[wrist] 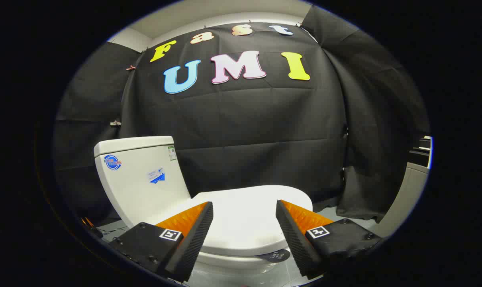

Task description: Open the toilet lid.

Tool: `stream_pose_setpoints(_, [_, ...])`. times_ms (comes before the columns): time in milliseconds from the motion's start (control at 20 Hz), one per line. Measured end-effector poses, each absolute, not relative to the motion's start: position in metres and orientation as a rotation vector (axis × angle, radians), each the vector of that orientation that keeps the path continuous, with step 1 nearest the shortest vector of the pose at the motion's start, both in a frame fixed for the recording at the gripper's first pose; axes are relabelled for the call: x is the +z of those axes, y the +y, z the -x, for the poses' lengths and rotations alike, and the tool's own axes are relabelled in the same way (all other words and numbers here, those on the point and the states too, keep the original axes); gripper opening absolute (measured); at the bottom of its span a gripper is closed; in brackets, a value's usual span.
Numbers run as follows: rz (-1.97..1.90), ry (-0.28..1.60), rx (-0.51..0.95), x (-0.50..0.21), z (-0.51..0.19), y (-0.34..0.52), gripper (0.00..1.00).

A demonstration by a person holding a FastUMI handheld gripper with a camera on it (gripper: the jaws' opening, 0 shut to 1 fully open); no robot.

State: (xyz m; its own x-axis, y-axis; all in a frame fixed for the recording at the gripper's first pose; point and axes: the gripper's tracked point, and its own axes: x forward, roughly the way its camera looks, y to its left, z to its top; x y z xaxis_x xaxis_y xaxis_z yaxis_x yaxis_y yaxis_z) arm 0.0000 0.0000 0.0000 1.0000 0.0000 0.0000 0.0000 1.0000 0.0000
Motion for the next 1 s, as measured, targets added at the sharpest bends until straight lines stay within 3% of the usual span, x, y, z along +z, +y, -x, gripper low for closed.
stream_pose_setpoints(1000, [-0.005,0.009,-0.002,-0.0036,-0.0021,-0.0009,0.98])
